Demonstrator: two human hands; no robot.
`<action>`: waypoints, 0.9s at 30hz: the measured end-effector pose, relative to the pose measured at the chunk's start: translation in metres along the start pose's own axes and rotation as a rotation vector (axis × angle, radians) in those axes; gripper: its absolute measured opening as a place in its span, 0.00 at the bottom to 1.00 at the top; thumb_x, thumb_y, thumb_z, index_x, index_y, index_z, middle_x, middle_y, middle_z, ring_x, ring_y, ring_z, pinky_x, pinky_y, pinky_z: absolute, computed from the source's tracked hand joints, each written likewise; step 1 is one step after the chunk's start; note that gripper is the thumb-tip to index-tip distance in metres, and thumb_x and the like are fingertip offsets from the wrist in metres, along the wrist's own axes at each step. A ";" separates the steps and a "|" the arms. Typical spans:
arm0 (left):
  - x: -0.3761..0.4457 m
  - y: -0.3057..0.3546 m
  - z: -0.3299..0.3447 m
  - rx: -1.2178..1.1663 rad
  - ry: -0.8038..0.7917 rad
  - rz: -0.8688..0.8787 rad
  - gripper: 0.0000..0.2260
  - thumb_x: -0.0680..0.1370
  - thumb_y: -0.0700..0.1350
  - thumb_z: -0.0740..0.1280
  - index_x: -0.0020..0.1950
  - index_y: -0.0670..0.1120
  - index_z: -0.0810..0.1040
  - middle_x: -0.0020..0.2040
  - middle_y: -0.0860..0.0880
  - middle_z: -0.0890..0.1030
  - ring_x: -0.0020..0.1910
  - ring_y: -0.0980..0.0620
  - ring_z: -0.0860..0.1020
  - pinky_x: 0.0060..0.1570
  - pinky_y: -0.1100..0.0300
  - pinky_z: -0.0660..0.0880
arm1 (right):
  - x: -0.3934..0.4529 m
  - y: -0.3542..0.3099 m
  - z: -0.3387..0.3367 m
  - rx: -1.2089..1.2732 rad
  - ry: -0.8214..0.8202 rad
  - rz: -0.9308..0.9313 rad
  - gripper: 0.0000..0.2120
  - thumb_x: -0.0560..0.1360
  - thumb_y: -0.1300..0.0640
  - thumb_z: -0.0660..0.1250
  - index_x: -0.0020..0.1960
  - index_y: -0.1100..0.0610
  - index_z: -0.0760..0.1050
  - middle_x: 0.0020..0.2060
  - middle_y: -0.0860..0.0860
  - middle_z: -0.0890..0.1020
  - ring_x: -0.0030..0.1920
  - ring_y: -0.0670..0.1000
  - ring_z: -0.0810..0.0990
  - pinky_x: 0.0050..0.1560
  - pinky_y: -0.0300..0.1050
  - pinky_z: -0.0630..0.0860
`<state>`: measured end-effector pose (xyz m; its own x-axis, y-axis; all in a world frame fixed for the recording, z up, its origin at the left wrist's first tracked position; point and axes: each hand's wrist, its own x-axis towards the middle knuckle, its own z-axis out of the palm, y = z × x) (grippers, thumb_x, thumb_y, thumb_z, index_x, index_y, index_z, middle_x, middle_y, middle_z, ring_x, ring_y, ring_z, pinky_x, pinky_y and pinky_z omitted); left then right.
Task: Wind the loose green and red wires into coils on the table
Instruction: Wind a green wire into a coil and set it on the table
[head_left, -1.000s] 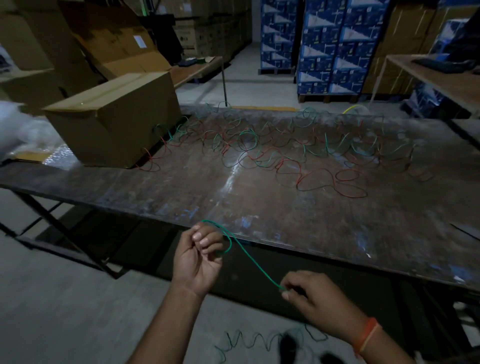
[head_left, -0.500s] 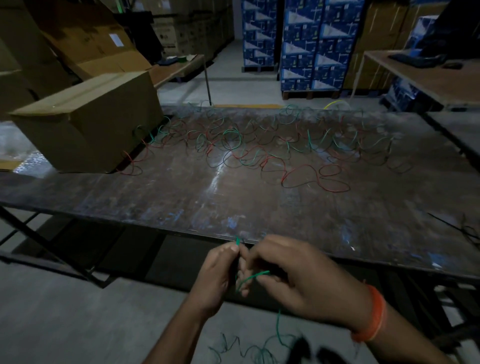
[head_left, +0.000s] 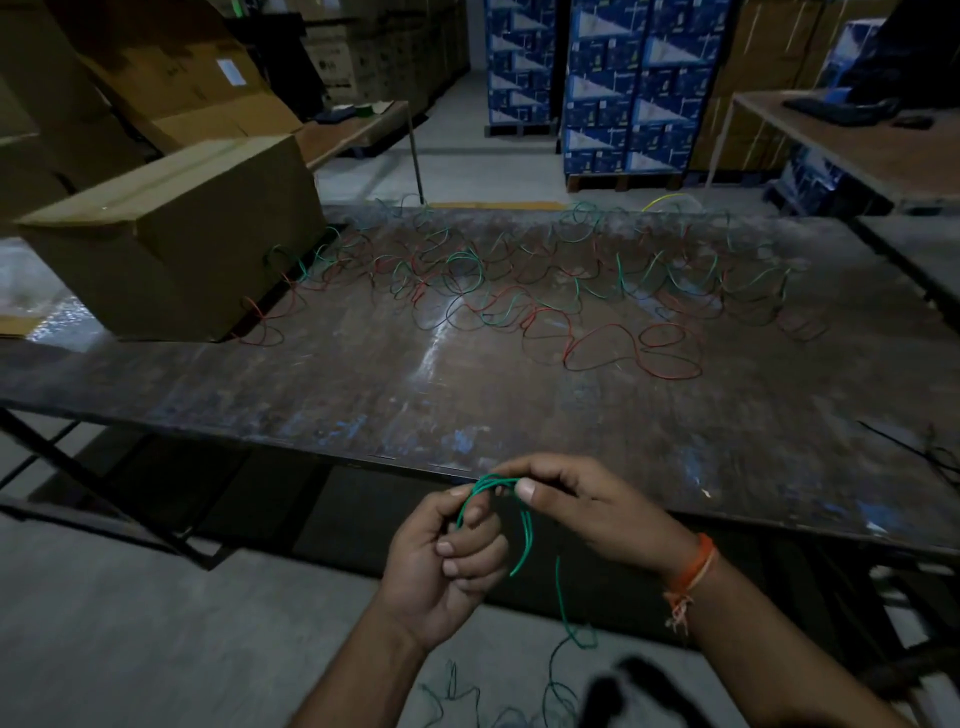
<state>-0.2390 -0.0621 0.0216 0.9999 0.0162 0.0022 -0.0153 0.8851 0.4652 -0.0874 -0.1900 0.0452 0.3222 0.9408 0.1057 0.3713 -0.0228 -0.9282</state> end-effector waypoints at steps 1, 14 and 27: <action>0.000 -0.002 0.000 -0.015 -0.010 0.002 0.10 0.82 0.45 0.58 0.43 0.44 0.73 0.26 0.55 0.61 0.24 0.58 0.60 0.25 0.63 0.52 | -0.001 0.001 0.002 0.043 -0.023 0.016 0.15 0.80 0.55 0.65 0.66 0.56 0.78 0.58 0.50 0.84 0.61 0.50 0.81 0.66 0.46 0.75; 0.003 0.007 0.013 0.470 0.288 -0.084 0.17 0.79 0.44 0.54 0.51 0.35 0.79 0.27 0.47 0.65 0.24 0.53 0.64 0.24 0.63 0.63 | 0.006 0.006 0.000 -0.635 0.003 -0.138 0.24 0.74 0.60 0.59 0.68 0.55 0.78 0.54 0.54 0.83 0.55 0.54 0.78 0.54 0.36 0.65; -0.001 0.016 -0.003 0.004 0.136 -0.229 0.07 0.71 0.40 0.70 0.41 0.45 0.71 0.27 0.55 0.60 0.24 0.59 0.56 0.24 0.65 0.54 | 0.000 0.021 -0.004 0.764 -0.082 0.283 0.13 0.73 0.65 0.69 0.57 0.67 0.77 0.39 0.57 0.82 0.39 0.51 0.82 0.39 0.39 0.77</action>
<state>-0.2406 -0.0463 0.0265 0.9674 -0.1215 -0.2223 0.2113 0.8709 0.4438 -0.0762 -0.1916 0.0271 0.2388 0.9565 -0.1677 -0.4198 -0.0541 -0.9060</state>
